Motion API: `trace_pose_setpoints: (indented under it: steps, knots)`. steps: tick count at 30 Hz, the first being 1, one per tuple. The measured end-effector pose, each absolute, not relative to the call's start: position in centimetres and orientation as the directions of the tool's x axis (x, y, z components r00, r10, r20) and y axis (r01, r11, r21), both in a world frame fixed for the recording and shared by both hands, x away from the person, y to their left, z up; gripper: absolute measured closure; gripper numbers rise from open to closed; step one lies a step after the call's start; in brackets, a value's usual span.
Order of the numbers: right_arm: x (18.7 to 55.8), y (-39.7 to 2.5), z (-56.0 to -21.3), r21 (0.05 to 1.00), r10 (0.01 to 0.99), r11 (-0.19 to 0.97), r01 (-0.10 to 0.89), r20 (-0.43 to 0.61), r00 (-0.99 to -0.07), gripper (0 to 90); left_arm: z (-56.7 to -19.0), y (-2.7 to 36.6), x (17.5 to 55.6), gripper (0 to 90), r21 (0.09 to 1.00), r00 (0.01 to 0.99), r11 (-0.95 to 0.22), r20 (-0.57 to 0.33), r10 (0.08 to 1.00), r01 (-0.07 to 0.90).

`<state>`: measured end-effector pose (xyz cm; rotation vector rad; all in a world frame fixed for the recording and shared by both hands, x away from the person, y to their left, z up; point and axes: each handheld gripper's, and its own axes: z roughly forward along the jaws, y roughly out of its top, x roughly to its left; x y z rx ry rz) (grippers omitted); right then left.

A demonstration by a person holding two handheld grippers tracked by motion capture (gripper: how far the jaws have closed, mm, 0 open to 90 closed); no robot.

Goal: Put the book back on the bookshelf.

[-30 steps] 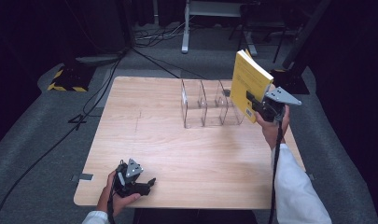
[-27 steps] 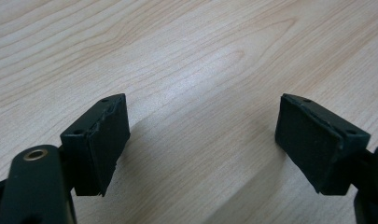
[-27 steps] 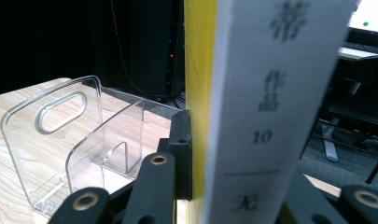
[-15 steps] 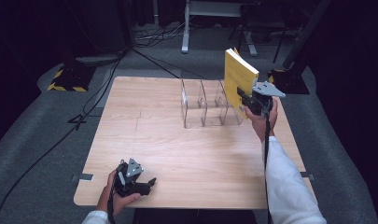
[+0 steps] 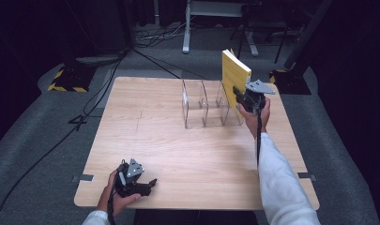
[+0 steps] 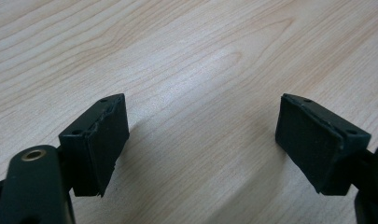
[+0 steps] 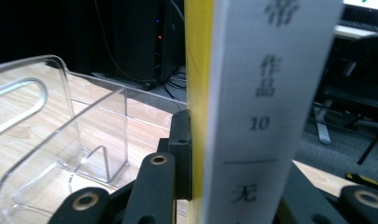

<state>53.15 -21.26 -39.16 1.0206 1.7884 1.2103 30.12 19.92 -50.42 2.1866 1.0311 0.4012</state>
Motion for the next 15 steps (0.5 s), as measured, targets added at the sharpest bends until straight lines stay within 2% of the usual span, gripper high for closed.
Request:
trace_pose_setpoints:
  steps: [15]
  knots:
    - [54.7,-21.0,-42.0,0.951,0.916,0.183,0.249,-0.072,-0.395,75.7,-50.4,19.9,30.1,18.0,0.694,0.638,-0.456,-0.008,0.77,0.558]
